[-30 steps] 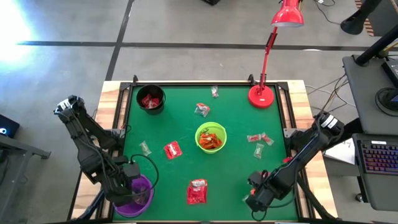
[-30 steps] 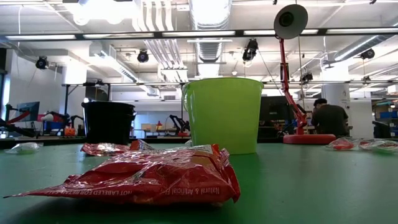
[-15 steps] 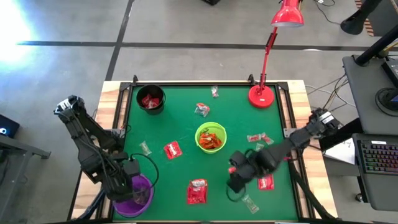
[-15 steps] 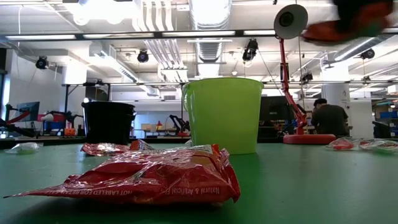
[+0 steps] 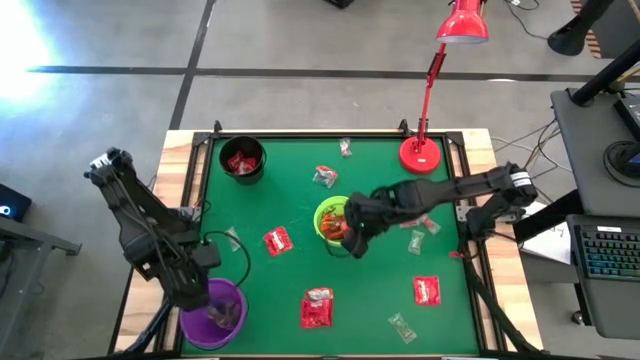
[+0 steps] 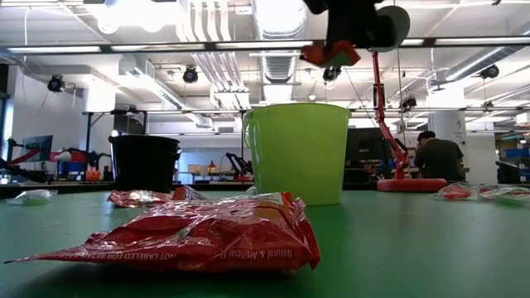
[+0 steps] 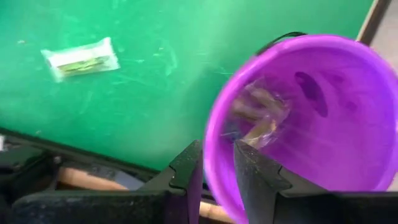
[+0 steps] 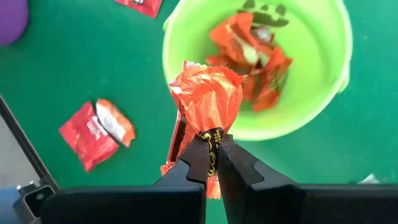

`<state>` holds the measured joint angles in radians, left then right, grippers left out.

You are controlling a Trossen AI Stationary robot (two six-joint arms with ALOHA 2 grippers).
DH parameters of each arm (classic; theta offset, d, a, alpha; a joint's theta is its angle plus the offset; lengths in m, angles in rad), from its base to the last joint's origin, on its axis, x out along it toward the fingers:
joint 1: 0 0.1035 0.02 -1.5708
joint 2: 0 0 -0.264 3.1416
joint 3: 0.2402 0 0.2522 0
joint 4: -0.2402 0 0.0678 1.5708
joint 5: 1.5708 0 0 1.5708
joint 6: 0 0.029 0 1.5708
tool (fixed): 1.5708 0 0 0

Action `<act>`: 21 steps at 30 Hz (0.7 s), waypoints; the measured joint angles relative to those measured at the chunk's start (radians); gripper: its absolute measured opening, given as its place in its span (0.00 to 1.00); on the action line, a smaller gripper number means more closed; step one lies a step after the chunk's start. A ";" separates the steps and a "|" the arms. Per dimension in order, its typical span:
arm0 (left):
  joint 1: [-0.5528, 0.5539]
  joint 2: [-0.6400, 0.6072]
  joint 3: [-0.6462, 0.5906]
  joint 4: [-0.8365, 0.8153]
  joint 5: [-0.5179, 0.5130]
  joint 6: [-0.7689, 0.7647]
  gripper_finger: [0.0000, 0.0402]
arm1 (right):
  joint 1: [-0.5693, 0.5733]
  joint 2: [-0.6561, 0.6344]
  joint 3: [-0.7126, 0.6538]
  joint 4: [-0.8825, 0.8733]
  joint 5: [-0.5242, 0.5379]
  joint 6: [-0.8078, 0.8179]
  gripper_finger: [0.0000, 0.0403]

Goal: Sort candy
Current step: Put the orange chocolate into the green bucket

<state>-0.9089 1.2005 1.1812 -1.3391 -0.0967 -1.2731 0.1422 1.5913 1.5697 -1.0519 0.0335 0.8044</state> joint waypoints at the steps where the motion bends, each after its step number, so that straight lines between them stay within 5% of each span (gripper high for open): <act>1: 0.005 -0.010 0.000 -0.016 0.000 -0.001 0.18 | -0.019 0.000 0.000 0.000 -0.014 -0.021 0.03; 14: 0.085 -0.119 0.000 -0.094 -0.077 0.023 0.18 | -0.147 0.011 0.000 0.018 -0.067 -0.230 0.03; 21: 0.145 -0.135 0.000 -0.094 -0.232 0.068 0.18 | -0.184 0.013 0.000 0.036 -0.067 -0.329 0.03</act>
<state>-0.7644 1.0660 1.1812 -1.4334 -0.3285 -1.2048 -0.0418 1.6039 1.5696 -1.0163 -0.0338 0.4757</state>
